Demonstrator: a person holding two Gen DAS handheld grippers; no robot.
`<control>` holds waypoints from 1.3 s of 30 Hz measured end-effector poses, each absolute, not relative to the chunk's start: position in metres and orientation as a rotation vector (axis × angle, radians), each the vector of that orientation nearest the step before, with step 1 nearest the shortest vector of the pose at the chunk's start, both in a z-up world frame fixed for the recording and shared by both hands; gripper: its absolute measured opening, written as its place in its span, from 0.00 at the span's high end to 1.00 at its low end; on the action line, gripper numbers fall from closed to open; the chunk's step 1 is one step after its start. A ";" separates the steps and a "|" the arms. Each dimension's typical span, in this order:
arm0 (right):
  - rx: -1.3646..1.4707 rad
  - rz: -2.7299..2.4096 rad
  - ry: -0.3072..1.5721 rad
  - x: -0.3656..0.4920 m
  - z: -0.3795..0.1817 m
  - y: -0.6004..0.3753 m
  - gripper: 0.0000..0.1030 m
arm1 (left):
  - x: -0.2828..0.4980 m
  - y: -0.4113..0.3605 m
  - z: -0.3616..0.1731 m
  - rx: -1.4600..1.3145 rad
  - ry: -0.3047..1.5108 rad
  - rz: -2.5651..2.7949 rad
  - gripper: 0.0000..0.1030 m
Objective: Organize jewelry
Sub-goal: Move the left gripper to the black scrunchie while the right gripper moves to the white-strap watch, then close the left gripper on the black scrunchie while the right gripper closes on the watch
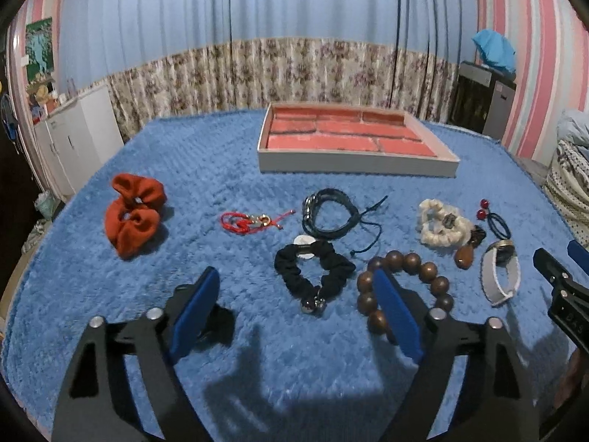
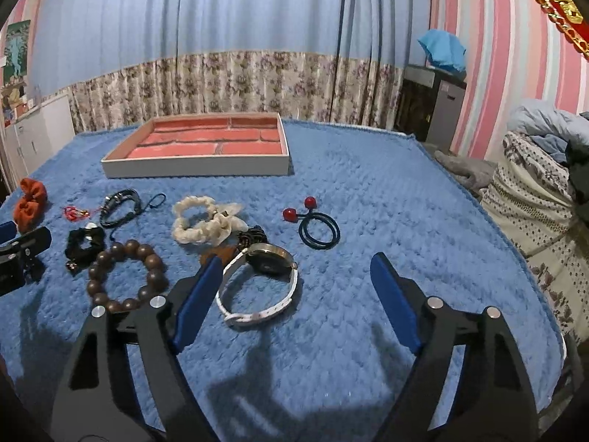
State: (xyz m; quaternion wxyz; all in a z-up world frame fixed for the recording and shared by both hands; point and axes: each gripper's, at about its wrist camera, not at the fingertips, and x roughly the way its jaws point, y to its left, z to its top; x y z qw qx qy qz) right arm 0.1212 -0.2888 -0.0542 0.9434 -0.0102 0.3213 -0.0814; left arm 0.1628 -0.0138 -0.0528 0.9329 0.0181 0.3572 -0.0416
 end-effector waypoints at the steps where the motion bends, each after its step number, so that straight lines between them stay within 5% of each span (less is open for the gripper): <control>1: -0.024 -0.168 0.667 0.126 -0.057 -0.289 0.22 | 0.171 -0.013 -0.057 0.030 0.758 -0.085 0.21; 8: -0.018 -0.155 0.734 0.147 -0.073 -0.290 0.22 | 0.200 -0.005 -0.081 0.003 0.859 -0.074 0.41; 29: 0.056 -0.138 0.860 0.170 -0.101 -0.304 0.46 | 0.234 -0.010 -0.097 0.097 0.905 -0.058 0.42; 39: 0.058 -0.136 0.864 0.171 -0.102 -0.303 0.46 | 0.244 -0.016 -0.104 0.137 0.949 -0.084 0.46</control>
